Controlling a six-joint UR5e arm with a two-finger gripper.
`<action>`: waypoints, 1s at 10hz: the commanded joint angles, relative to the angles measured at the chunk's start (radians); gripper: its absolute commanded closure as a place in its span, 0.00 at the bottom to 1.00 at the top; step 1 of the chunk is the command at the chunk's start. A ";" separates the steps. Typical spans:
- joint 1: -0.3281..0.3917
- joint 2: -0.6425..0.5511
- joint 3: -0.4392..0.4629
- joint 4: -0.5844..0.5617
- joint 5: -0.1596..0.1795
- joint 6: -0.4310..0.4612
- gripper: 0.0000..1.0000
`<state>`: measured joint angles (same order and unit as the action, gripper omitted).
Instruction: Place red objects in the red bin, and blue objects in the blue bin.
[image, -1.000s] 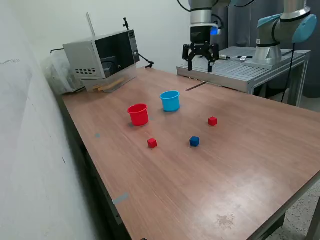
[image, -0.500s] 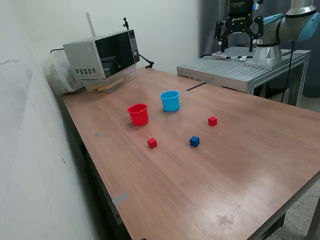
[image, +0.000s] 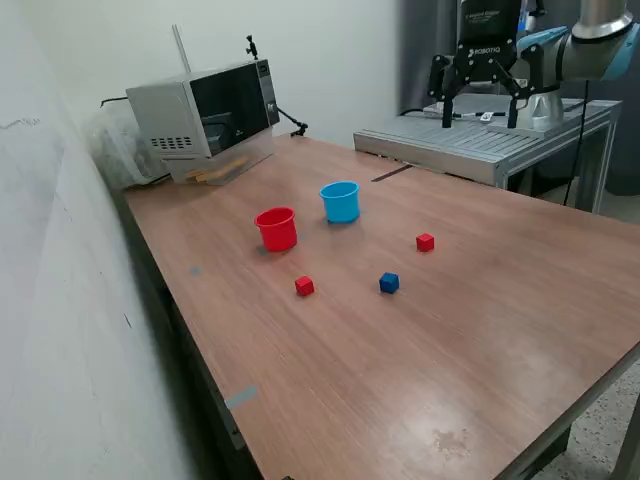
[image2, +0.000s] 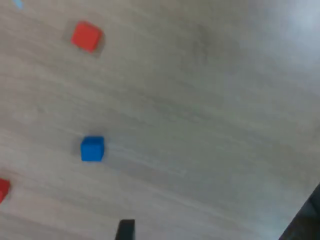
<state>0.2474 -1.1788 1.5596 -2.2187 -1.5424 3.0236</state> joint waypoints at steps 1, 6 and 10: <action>0.010 0.241 -0.153 -0.050 -0.022 0.061 0.00; -0.020 0.436 -0.183 -0.156 -0.067 0.063 0.00; -0.099 0.484 -0.237 -0.176 -0.077 0.061 0.00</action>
<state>0.1938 -0.7290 1.3545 -2.3805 -1.6137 3.0848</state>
